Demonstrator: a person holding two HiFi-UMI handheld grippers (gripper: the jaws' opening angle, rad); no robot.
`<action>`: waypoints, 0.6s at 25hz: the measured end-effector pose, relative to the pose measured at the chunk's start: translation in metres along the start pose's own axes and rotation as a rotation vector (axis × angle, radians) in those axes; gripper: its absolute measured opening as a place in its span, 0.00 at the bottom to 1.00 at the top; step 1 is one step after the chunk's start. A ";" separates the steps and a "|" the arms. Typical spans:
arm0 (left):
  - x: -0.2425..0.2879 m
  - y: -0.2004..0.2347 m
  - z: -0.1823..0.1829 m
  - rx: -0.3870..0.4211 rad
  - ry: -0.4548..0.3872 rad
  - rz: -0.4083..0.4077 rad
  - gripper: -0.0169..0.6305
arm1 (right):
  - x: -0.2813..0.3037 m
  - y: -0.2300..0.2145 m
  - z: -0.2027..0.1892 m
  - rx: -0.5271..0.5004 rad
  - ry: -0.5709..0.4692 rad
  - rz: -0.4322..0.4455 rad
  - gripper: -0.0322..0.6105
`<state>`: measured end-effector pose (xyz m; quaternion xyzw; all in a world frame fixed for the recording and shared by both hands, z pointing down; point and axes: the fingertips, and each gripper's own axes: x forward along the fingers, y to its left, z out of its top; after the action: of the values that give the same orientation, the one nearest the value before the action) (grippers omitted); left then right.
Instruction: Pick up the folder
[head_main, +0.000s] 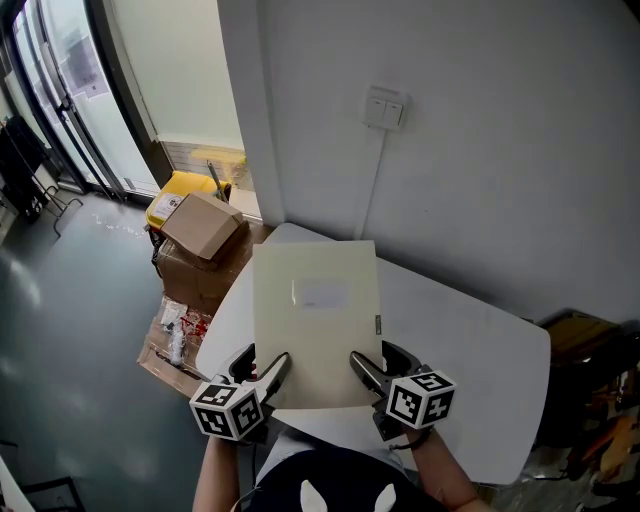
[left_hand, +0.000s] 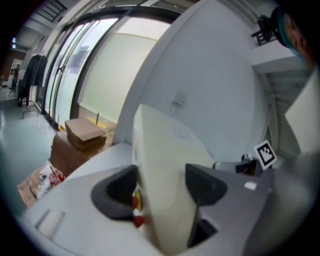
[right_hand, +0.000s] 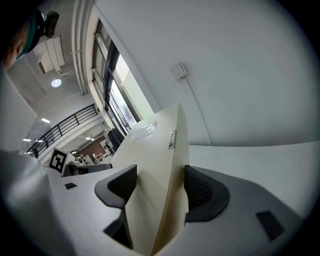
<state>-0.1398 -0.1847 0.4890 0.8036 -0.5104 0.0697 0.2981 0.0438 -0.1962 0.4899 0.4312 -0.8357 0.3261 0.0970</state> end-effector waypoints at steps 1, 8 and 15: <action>0.000 0.000 0.000 0.000 0.000 0.000 0.50 | -0.001 0.000 0.000 -0.001 0.000 0.000 0.51; -0.004 -0.002 0.000 0.008 -0.004 0.005 0.50 | -0.003 0.002 -0.001 -0.003 0.001 0.001 0.51; -0.011 -0.003 -0.005 0.009 -0.003 0.007 0.50 | -0.007 0.006 -0.009 -0.002 0.007 0.000 0.51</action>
<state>-0.1410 -0.1725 0.4877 0.8033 -0.5134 0.0719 0.2933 0.0428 -0.1833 0.4908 0.4301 -0.8356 0.3266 0.1004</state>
